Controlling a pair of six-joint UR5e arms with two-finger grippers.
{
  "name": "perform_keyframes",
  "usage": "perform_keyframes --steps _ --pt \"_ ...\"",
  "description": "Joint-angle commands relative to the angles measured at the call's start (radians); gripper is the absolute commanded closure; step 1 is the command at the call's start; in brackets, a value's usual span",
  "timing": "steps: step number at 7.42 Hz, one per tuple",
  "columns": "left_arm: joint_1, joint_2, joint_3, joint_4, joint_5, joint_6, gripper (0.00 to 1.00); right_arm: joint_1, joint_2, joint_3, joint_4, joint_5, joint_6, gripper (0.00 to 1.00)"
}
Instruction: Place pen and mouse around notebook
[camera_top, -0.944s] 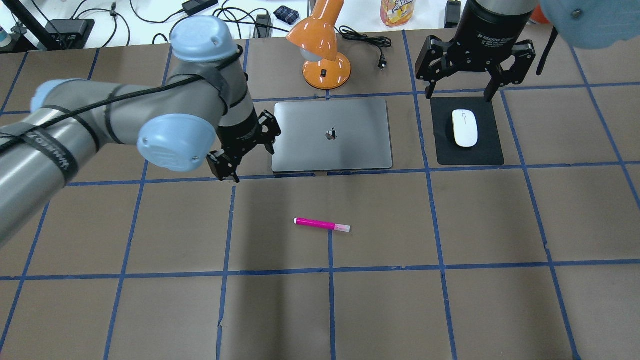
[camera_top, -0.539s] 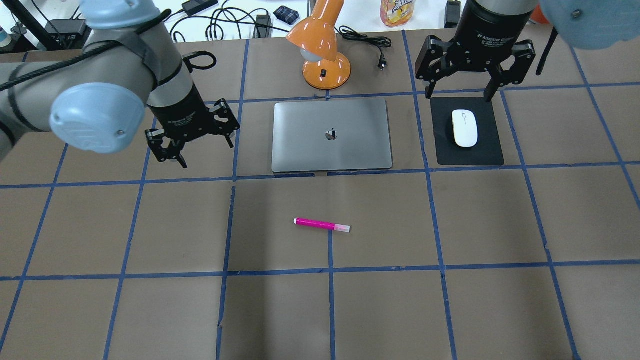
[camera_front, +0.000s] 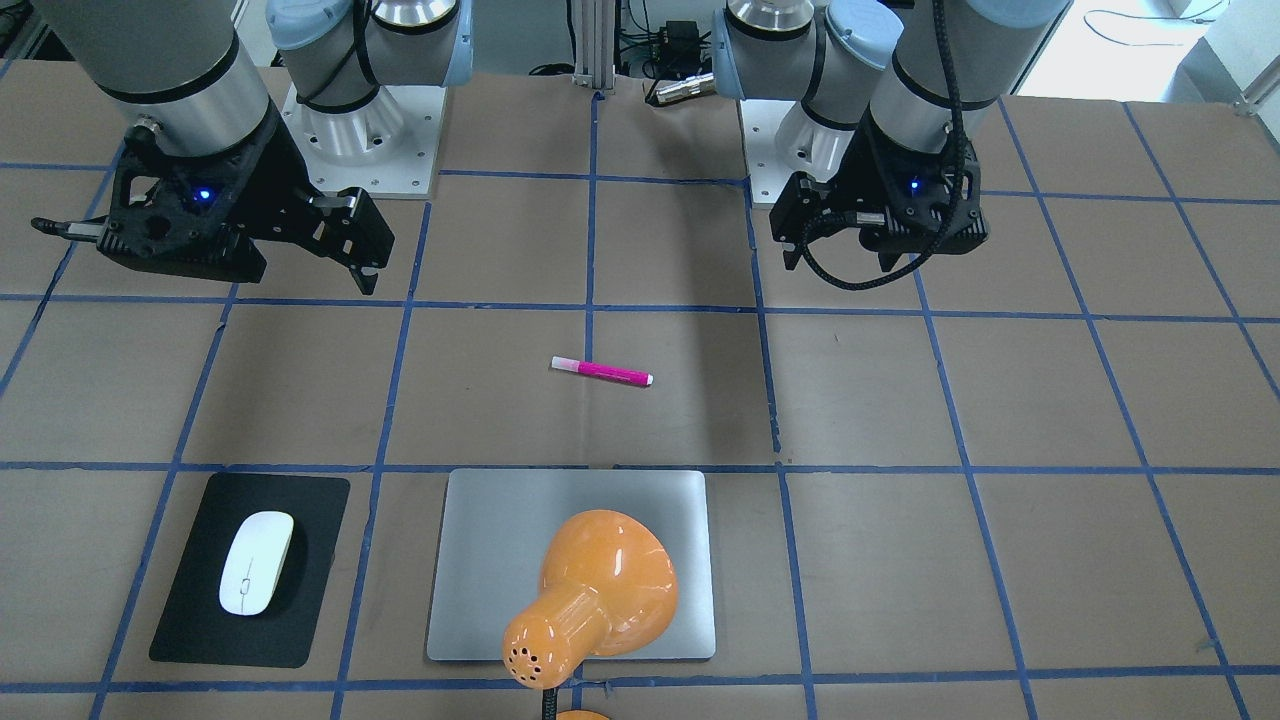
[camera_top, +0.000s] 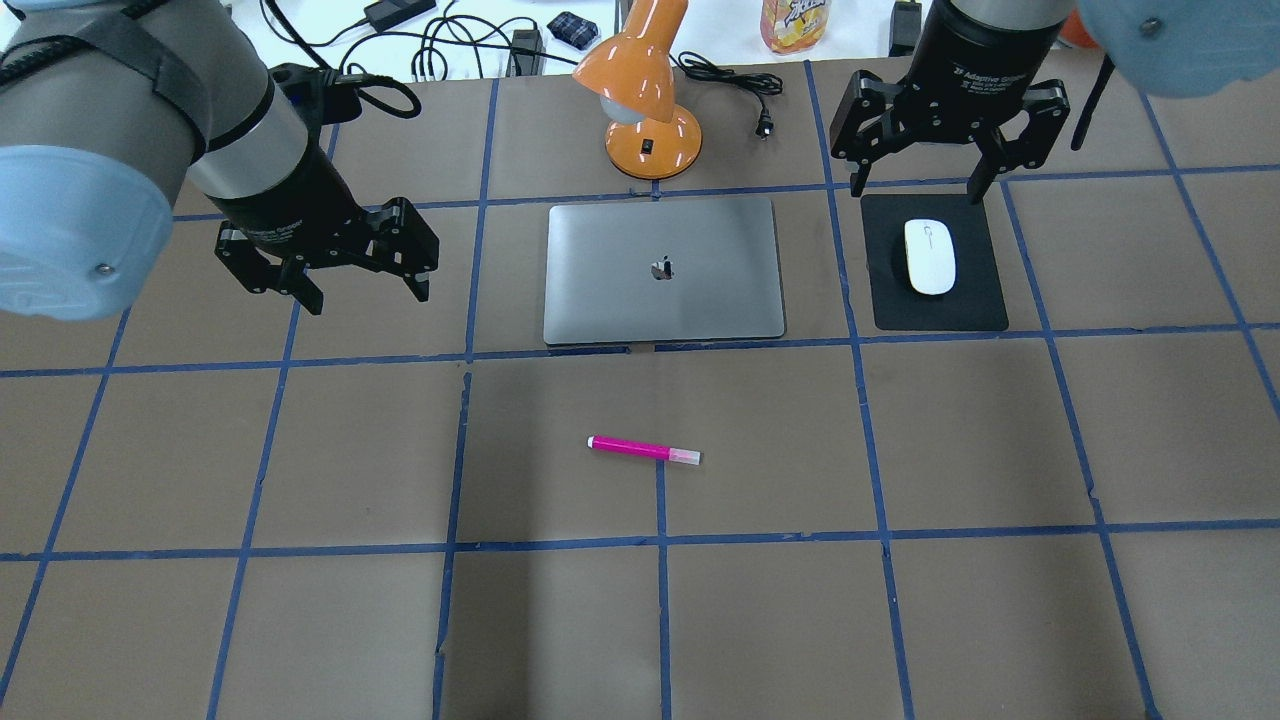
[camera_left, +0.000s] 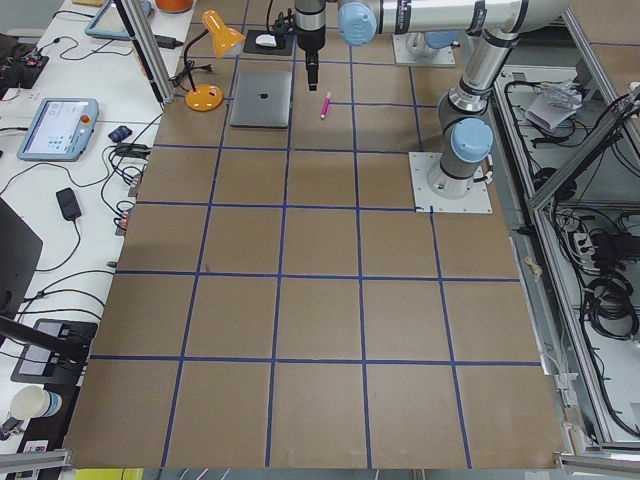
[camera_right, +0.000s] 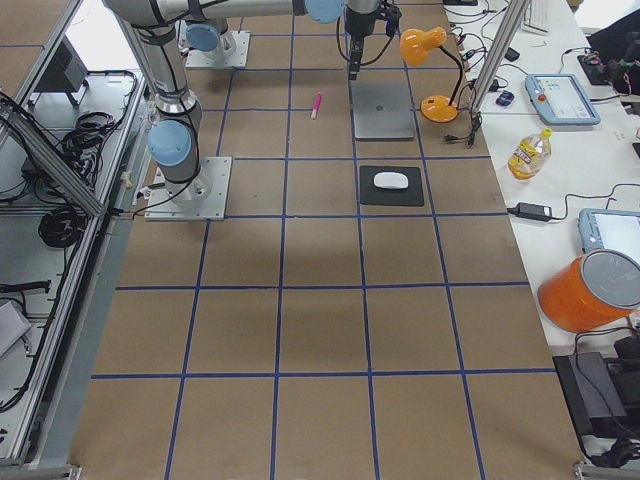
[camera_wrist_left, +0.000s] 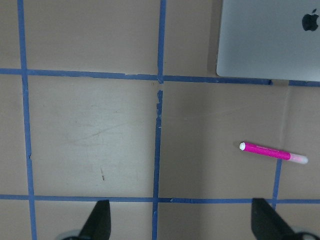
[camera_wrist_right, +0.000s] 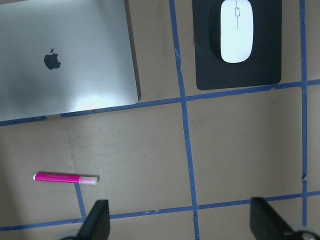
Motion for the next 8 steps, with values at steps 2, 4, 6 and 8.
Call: perform_keyframes --steps 2,4,6,8 --pt "0.002 0.04 0.002 -0.033 0.041 0.107 0.0 0.0 -0.002 -0.001 0.0 -0.003 -0.004 0.0" --pt "0.002 0.043 0.002 -0.028 0.042 0.155 0.0 -0.002 -0.002 -0.001 0.0 -0.002 -0.004 0.0" --pt "0.002 0.022 0.006 -0.022 0.046 0.132 0.0 -0.002 -0.004 -0.001 0.0 0.0 -0.001 0.0" --pt "0.011 -0.029 0.09 -0.048 0.043 0.132 0.0 -0.002 -0.002 -0.001 0.0 0.0 -0.003 0.0"
